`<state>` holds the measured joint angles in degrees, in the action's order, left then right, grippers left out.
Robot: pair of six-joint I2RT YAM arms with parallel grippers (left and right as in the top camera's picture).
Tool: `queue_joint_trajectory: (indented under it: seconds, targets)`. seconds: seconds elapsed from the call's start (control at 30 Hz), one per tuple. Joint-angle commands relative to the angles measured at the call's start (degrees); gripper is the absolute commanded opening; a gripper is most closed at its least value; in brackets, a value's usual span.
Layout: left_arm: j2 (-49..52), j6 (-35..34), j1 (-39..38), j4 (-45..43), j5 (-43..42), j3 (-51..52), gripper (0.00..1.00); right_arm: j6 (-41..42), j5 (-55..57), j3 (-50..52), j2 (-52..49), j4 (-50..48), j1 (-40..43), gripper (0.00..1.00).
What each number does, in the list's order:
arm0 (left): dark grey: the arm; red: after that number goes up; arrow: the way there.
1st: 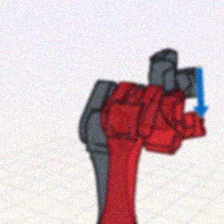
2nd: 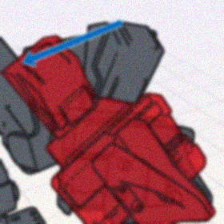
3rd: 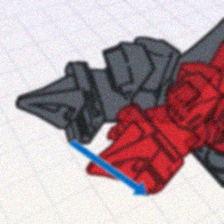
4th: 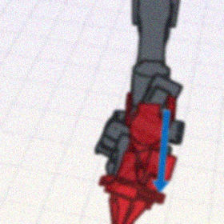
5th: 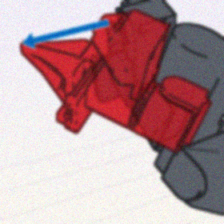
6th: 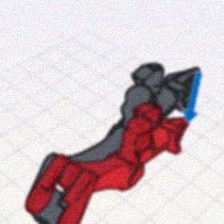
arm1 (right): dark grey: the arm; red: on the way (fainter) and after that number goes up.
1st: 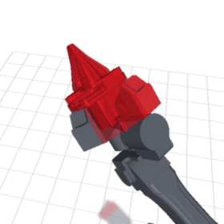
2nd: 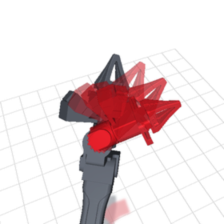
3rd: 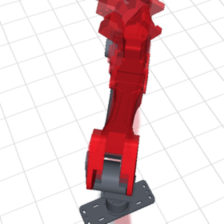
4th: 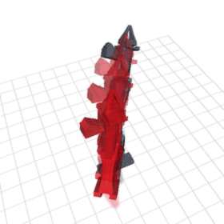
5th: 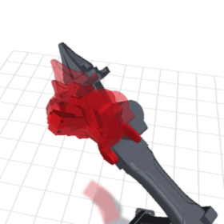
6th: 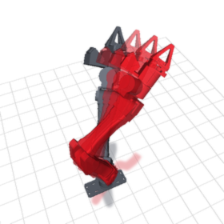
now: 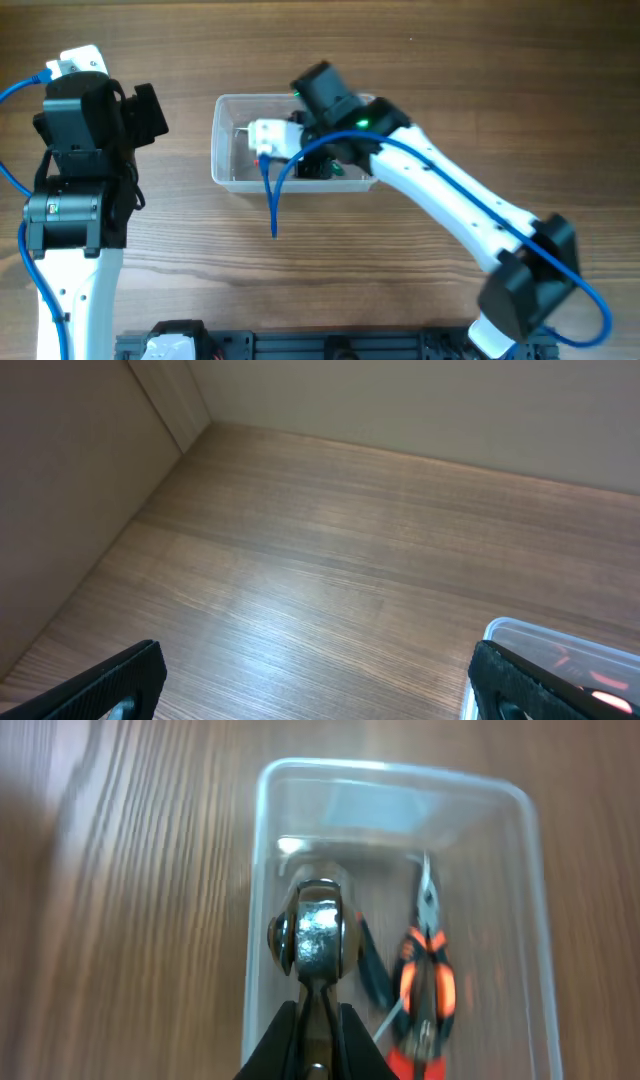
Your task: Pack container
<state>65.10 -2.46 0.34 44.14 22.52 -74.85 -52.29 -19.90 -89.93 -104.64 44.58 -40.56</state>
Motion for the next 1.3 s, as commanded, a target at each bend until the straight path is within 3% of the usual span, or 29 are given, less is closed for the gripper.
queue_joint_trajectory:
  seconds: [0.0, 0.2, 0.37, 0.43, 0.5, 0.63, 0.73, 0.93, 1.17, 1.27]
  targets:
    - [0.26, -0.15, 0.26, -0.09, 0.48, -0.48, 1.0, -9.18, -1.6, 0.44, -5.49, -1.84, -0.11, 0.04]
    - [0.28, -0.15, 0.26, -0.09, 0.48, -0.48, 1.0, -8.98, -1.55, 0.44, -12.28, -1.97, -0.09, 0.06]
    - [0.28, -0.15, 0.26, -0.09, 0.48, -0.48, 1.0, -6.73, -0.52, 0.22, -12.66, -2.71, -0.09, 0.29]
    - [0.28, -0.15, 0.26, -0.09, 0.48, -0.48, 1.0, -1.84, 3.65, -0.2, -12.17, -4.63, -0.09, 0.38]
    - [0.28, -0.15, 0.26, -0.09, 0.48, -0.48, 1.0, 4.74, 9.31, -1.25, -11.28, -5.73, -0.09, 0.4]
    - [0.28, -0.15, 0.26, -0.09, 0.48, -0.48, 1.0, 25.66, 28.3, -6.75, -6.54, -5.01, 0.39, 0.44]
    - [0.28, -0.15, 0.26, -0.09, 0.48, -0.48, 1.0, 32.61, 37.97, -9.68, -1.4, -3.48, 1.38, 0.59]
    - [0.28, -0.15, 0.26, -0.09, 0.48, -0.48, 1.0, 32.83, 39.82, -10.14, 9.68, -3.41, 4.39, 1.0]
    - [0.28, -0.15, 0.26, -0.09, 0.48, -0.48, 1.0, 32.92, 39.69, -10.14, 16.59, -2.93, 4.76, 1.0]
    - [0.28, -0.15, 0.26, -0.09, 0.48, -0.48, 1.0, 33.0, 38.66, -10.12, 16.74, 4.11, 4.76, 1.0]
